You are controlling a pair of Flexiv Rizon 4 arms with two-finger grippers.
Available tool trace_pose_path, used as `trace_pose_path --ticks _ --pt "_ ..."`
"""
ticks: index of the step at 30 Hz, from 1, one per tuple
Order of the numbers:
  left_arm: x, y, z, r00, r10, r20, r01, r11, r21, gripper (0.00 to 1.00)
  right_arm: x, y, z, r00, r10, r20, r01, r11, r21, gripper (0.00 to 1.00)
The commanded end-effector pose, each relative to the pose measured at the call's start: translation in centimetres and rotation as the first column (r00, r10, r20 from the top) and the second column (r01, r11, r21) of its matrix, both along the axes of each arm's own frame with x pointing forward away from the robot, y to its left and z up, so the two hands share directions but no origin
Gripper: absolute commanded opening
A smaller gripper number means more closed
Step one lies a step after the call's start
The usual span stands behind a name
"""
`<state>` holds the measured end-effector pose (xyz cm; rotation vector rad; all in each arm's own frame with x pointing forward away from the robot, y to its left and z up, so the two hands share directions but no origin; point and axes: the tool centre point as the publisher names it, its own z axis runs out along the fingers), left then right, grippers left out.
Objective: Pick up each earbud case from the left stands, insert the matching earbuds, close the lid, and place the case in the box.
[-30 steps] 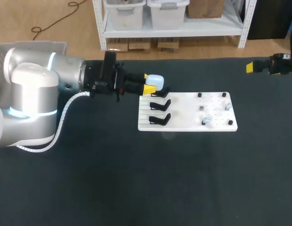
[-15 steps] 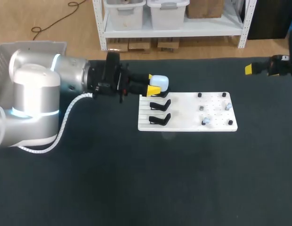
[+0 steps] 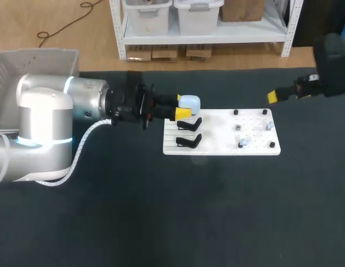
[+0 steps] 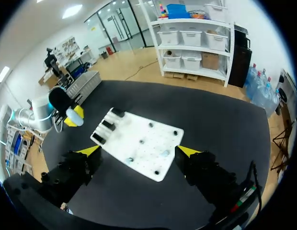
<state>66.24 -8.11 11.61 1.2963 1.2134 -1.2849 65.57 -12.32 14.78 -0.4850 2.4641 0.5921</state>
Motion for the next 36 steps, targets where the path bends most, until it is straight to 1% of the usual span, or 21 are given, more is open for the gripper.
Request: trace_pose_path --ticks 1,8,16,21,28,36 --pt "-0.2 -0.2 -0.5 1.000 0.005 -0.010 -0.005 1.000 -0.008 0.00 -1.2 2.3 0.6 0.999 -0.046 0.016 0.047 0.993 -0.110 1.00" --pt "-0.4 -0.2 -1.1 1.000 0.009 -0.018 -0.010 1.000 -0.007 0.00 -2.7 5.6 0.8 1.000 0.029 -0.009 -0.030 0.988 -0.152 1.00" --pt "-0.4 -0.2 -1.2 1.000 0.016 -0.010 -0.016 1.000 -0.014 0.00 -3.7 8.3 1.0 0.997 0.074 -0.025 -0.077 0.983 -0.168 1.00" --pt "-0.4 -0.2 -1.2 1.000 0.016 -0.010 -0.016 1.000 -0.014 0.00 -4.3 10.7 0.6 0.991 0.122 -0.052 -0.130 0.972 -0.194 1.00" --pt "-0.4 -0.2 -1.2 1.000 0.016 -0.010 -0.016 1.000 -0.014 0.00 -4.3 13.5 0.0 0.983 0.168 -0.073 -0.180 0.963 -0.201 1.00" --pt "-0.4 -0.2 -1.2 1.000 0.016 -0.010 -0.016 1.000 -0.014 0.00 -3.6 15.5 -0.6 0.976 0.195 -0.093 -0.211 0.956 -0.206 1.00"
